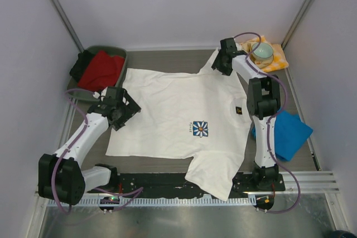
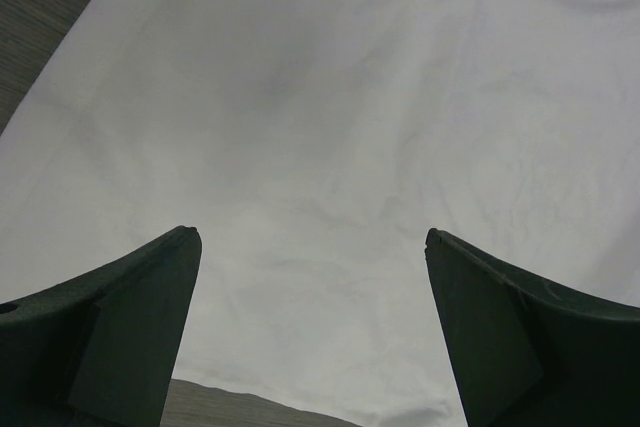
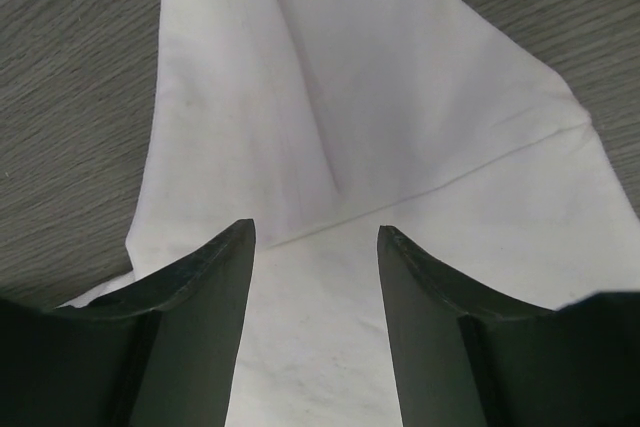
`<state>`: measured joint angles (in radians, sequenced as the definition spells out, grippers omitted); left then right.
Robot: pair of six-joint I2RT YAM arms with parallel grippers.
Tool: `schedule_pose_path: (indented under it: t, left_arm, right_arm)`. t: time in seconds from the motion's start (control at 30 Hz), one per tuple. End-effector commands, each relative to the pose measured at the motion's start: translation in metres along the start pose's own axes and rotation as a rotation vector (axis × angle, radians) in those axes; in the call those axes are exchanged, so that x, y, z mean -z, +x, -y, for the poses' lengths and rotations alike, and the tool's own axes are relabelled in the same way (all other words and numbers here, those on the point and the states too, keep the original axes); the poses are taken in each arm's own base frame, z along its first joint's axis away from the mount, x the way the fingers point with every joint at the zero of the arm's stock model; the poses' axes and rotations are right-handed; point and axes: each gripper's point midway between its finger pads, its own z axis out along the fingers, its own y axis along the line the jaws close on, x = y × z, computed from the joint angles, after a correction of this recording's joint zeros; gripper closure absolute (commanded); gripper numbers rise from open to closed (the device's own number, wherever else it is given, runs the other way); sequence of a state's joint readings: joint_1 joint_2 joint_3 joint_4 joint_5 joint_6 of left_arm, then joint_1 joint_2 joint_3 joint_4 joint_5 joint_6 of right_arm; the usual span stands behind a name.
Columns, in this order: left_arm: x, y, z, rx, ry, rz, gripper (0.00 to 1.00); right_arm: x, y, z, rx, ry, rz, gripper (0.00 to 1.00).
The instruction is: Fold and stack the t-shirts
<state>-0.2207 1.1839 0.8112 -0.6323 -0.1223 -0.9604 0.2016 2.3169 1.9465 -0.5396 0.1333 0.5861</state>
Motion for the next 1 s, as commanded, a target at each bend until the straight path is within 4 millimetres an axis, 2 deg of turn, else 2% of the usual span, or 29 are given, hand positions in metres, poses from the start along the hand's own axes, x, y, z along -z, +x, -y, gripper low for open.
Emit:
schedule_pose_path:
  t: [0.0, 0.1, 0.43, 0.63, 0.8, 0.93, 0.97]
  left_arm:
    - [0.004, -0.013, 0.014, -0.009, 0.042, 0.041, 0.00]
    - [0.003, -0.013, 0.012, -0.012, 0.034, 0.043, 0.00]
    - [0.003, -0.014, 0.009, -0.016, 0.027, 0.044, 0.00]
    - [0.003, -0.014, 0.008, -0.016, 0.027, 0.044, 0.00]
    - [0.002, -0.013, 0.009, -0.014, 0.029, 0.040, 0.00]
    - [0.002, -0.013, 0.008, -0.014, 0.030, 0.039, 0.00]
    - [0.002, -0.012, 0.008, -0.014, 0.029, 0.038, 0.00]
  right_arm:
    - [0.003, -0.014, -0.008, -0.033, -0.021, 0.043, 0.44]
    - [0.000, -0.012, -0.009, -0.040, -0.027, 0.035, 0.51]
    - [-0.012, -0.009, -0.010, -0.045, -0.024, 0.026, 0.53]
    - [-0.015, -0.007, -0.010, -0.054, -0.031, 0.017, 0.74]
    - [-0.011, -0.011, -0.012, -0.052, -0.031, 0.030, 0.81]
    - [-0.007, -0.016, -0.014, -0.052, -0.037, 0.041, 0.99]
    - [-0.005, -0.017, -0.016, -0.050, -0.044, 0.045, 0.99]
